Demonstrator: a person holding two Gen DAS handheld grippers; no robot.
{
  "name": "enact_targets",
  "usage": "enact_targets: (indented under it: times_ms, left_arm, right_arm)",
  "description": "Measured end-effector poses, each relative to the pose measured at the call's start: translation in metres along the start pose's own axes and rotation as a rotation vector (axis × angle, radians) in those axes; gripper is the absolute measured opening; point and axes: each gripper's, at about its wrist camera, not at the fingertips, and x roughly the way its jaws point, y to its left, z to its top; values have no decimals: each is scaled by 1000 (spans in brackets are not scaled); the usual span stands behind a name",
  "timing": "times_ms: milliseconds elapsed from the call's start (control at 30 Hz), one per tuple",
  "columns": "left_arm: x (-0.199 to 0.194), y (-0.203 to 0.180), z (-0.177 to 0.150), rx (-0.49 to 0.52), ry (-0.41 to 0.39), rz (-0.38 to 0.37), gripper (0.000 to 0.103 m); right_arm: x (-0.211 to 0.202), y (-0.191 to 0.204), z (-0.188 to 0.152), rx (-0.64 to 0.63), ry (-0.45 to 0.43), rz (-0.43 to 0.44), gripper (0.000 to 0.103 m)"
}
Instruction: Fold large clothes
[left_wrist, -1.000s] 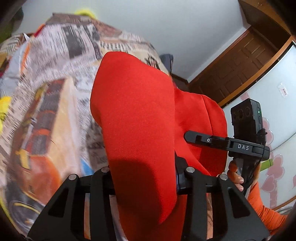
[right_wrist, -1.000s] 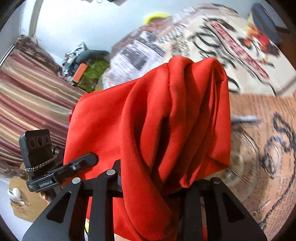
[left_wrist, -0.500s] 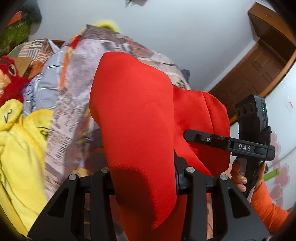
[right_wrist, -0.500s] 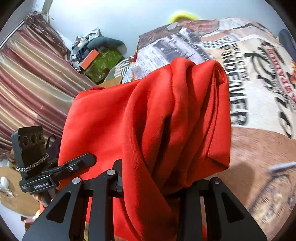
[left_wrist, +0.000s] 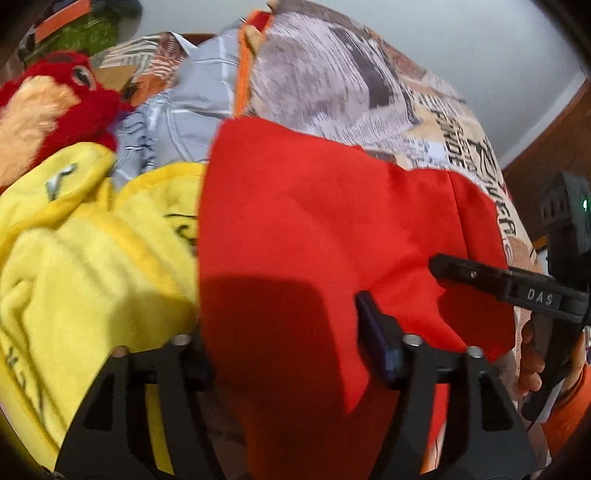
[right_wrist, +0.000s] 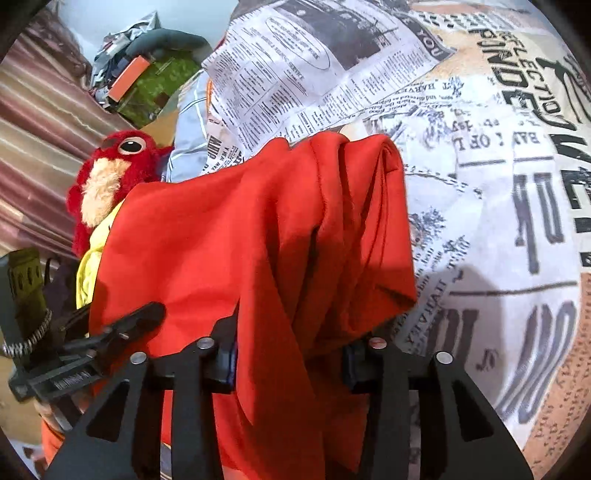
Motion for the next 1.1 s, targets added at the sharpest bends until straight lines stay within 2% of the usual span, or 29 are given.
enact_targets:
  times_ms: [67, 133, 200, 300, 433, 500, 600, 733, 833, 933, 1100]
  left_arm:
    - [-14, -3, -8, 19, -24, 37, 74]
    - [-24, -7, -16, 45, -35, 80, 81]
    - [-33, -15, -29, 81, -51, 109, 84]
    - [-44, -29, -52, 143, -65, 144, 87]
    - [-62, -38, -73, 127, -105, 197, 87]
    - [-76, -44, -80, 116, -113, 182, 87]
    - [-103, -59, -85, 116, -159, 200, 87]
    - [-162, -84, -91, 122, -273, 198, 87]
    - [-213, -105, -99, 133, -380, 201, 87]
    - [-262, -125, -113, 150, -486, 172, 87]
    - [-342, -157, -151, 158, -683, 150, 87]
  right_arm:
    - [-9, 1, -7, -41, -5, -66, 50]
    - [-18, -2, -17, -69, -5, -133, 64]
    - [-23, -3, -24, -92, 0, -178, 70]
    - [-36, 2, -40, -152, -9, -207, 70]
    - [-54, 8, -59, -216, -11, -304, 72]
    - [-67, 12, -67, -229, -31, -303, 72]
    - [-99, 24, -77, -239, -88, -282, 72]
    - [-148, 50, -86, -257, -180, -233, 72]
    - [-196, 74, -99, -276, -299, -181, 72]
    - [-246, 97, -119, -295, -434, -146, 72]
    - [-318, 128, -160, -317, -645, -88, 72]
